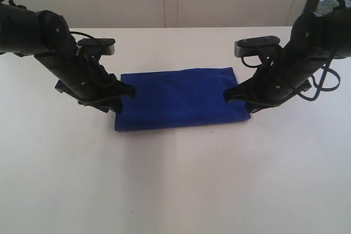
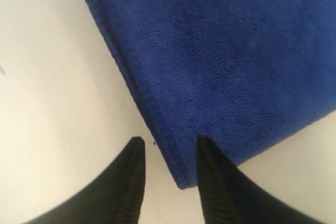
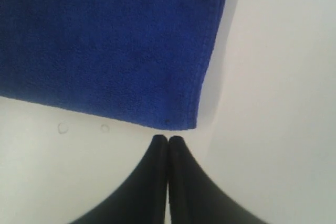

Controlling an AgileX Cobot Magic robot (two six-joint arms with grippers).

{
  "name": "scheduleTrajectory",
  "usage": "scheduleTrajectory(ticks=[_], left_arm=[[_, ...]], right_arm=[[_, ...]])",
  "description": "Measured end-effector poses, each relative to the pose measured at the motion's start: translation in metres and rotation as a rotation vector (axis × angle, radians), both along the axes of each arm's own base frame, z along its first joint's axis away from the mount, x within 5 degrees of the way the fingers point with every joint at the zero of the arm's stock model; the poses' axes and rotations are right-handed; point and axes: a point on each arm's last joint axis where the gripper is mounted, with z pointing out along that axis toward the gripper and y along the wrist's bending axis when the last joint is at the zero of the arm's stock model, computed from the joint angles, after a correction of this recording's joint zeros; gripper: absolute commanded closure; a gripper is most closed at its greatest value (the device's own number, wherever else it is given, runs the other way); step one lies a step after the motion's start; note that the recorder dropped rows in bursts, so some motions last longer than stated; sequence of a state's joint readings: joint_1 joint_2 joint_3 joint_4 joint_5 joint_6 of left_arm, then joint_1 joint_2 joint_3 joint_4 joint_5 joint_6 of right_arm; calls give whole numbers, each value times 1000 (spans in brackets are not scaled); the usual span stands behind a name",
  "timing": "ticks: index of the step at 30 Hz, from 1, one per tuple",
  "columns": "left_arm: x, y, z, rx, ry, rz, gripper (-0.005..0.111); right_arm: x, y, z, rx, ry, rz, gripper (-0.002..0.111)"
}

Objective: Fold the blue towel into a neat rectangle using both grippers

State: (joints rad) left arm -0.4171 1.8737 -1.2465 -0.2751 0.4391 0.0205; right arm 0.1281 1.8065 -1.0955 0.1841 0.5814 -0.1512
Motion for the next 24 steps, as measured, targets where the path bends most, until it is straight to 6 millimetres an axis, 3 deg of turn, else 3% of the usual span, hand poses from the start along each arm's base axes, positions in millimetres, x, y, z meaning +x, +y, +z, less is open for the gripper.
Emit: scheduleTrajectory(ticks=[24], left_arm=[[6, -5, -19, -63, 49, 123, 65]], right_arm=[[0, 0, 0, 0, 2, 0, 108]])
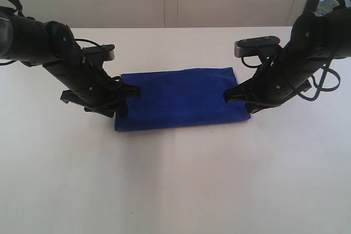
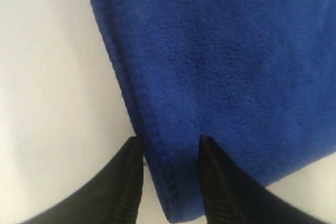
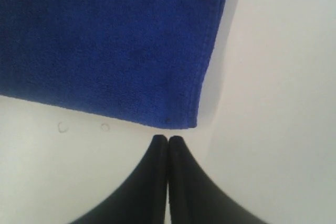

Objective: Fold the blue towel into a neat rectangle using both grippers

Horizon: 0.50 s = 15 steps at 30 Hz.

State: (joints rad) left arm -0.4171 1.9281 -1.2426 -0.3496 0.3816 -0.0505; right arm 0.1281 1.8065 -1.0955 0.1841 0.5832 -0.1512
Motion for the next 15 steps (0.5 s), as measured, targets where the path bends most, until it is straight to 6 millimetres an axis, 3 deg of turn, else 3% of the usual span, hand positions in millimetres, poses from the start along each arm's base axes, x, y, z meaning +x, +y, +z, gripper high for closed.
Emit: scheduleTrajectory(ticks=[3, 12, 15], left_arm=[[1, 0, -4, 4, 9, 2, 70], [0, 0, -4, 3, 15, 2, 107], [-1, 0, -5, 5, 26, -2, 107]], right_arm=[[0, 0, 0, 0, 0, 0, 108], [0, 0, 0, 0, 0, 0, 108], [0, 0, 0, 0, 0, 0, 108]])
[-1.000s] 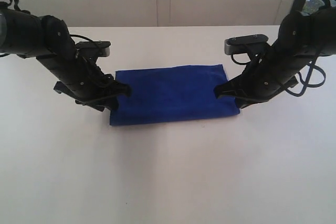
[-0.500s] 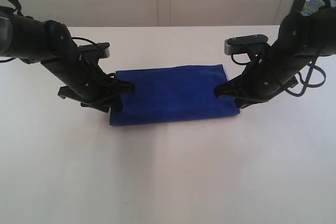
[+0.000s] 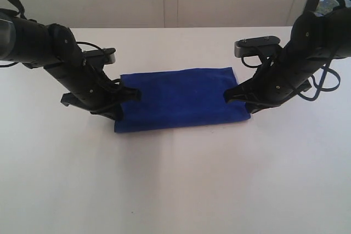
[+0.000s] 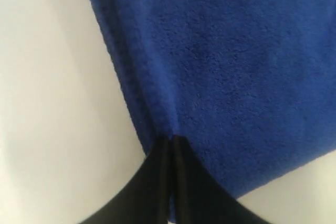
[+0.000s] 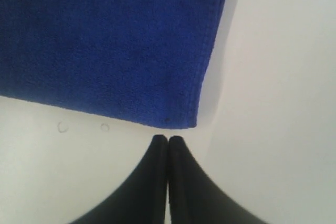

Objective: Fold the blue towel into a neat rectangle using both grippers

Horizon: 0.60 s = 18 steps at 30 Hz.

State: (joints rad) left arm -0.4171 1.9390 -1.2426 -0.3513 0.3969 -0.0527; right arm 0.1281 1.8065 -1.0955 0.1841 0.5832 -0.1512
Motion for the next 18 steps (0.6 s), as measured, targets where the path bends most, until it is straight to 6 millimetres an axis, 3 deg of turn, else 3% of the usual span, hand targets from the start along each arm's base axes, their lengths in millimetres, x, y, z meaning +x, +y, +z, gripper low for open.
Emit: scheduleTrajectory(ticks=[8, 18], left_arm=[[-4, 0, 0, 6, 42, -17, 107], [-12, 2, 21, -7, 45, -41, 107]], right_arm=[[0, 0, 0, 0, 0, 0, 108], [0, 0, 0, 0, 0, 0, 108]])
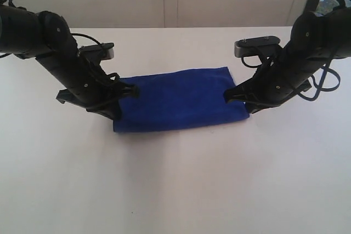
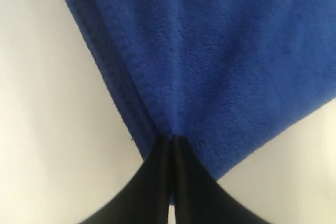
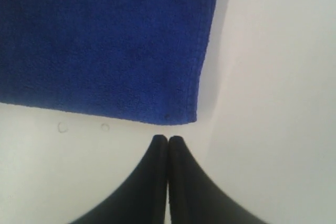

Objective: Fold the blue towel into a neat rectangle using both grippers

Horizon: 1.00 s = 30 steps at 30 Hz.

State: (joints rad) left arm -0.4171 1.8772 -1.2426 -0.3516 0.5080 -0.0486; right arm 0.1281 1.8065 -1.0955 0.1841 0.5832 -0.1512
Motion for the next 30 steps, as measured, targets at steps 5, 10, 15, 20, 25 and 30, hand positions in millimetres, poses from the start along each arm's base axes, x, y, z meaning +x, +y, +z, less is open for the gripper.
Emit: scheduleTrajectory(ticks=[5, 10, 15, 20, 25, 30], left_arm=[[-7, 1, -1, 13, 70, -29, 107], [-7, 1, -5, 20, 91, -35, 107], [-6, 0, -19, 38, 129, -38, 88], [-6, 1, -19, 46, 125, -45, 57], [-6, 2, -19, 59, 116, -60, 52], [-5, 2, 0, 48, 56, -72, 53]], right_arm=[[1, 0, 0, 0, -7, -1, 108], [1, 0, 0, 0, -14, -2, 108], [1, 0, 0, 0, -14, -2, 108], [1, 0, 0, 0, -14, -2, 108], [1, 0, 0, 0, -14, -2, 108], [1, 0, 0, 0, -14, -2, 108]])
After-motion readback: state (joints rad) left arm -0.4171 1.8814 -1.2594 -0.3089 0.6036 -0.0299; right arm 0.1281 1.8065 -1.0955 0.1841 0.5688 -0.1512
